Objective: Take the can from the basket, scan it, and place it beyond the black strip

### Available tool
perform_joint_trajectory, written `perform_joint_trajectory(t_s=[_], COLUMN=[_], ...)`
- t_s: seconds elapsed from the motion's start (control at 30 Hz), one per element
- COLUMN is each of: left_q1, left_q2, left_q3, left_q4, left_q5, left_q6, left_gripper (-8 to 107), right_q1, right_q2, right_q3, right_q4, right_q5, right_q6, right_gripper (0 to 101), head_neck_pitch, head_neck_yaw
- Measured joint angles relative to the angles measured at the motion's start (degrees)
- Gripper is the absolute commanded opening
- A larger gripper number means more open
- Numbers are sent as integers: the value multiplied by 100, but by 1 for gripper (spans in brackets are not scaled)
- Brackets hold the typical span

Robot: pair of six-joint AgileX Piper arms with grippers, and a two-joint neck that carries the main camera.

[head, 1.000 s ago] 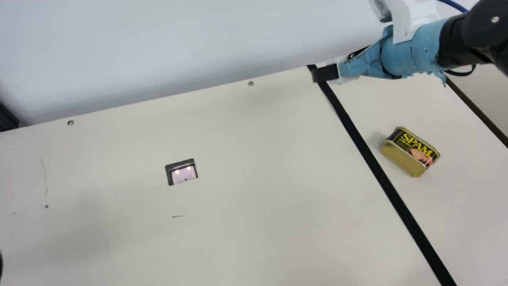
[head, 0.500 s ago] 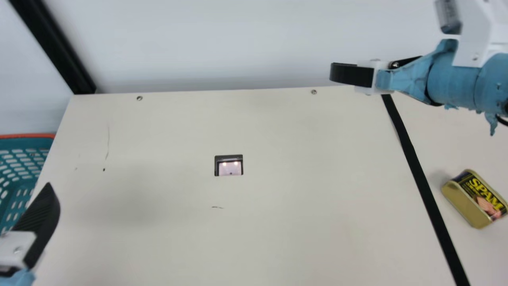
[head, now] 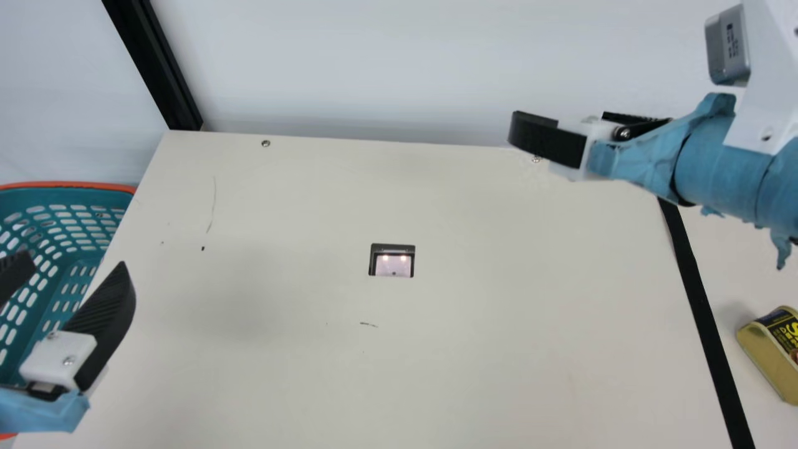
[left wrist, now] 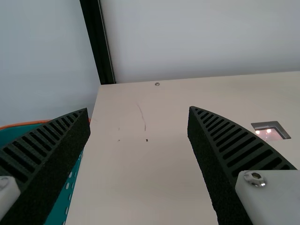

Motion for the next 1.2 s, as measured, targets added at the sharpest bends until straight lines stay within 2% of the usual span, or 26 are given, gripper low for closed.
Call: perform_joint_trajectory(t_s=[0.6, 0.77, 0.93, 1.1, 1.2], left_q1=[0, 0, 0, 0, 0], left_q2=[0, 0, 0, 0, 0], left_q3=[0, 0, 0, 0, 0], left_q4=[0, 0, 0, 0, 0], left_q5=[0, 0, 0, 0, 0], left_q6=[0, 0, 0, 0, 0], left_gripper=[90, 90, 90, 90, 90], right_q1=[83, 77, 67, 110, 213], right_q2=[-156, -531, -1032, -1614, -1974], right_q3=[37, 354, 877, 1436, 1790], right_q4=[-118, 55, 381, 610, 539], right_q5=[-133, -281, -547, -965, -1308], right_q6=[171, 63, -320, -829, -1241], right_gripper=[101, 101, 101, 101, 101], head_neck_pitch=[-29, -29, -29, -29, -29], head_neck_yaw=[29, 29, 29, 29, 29])
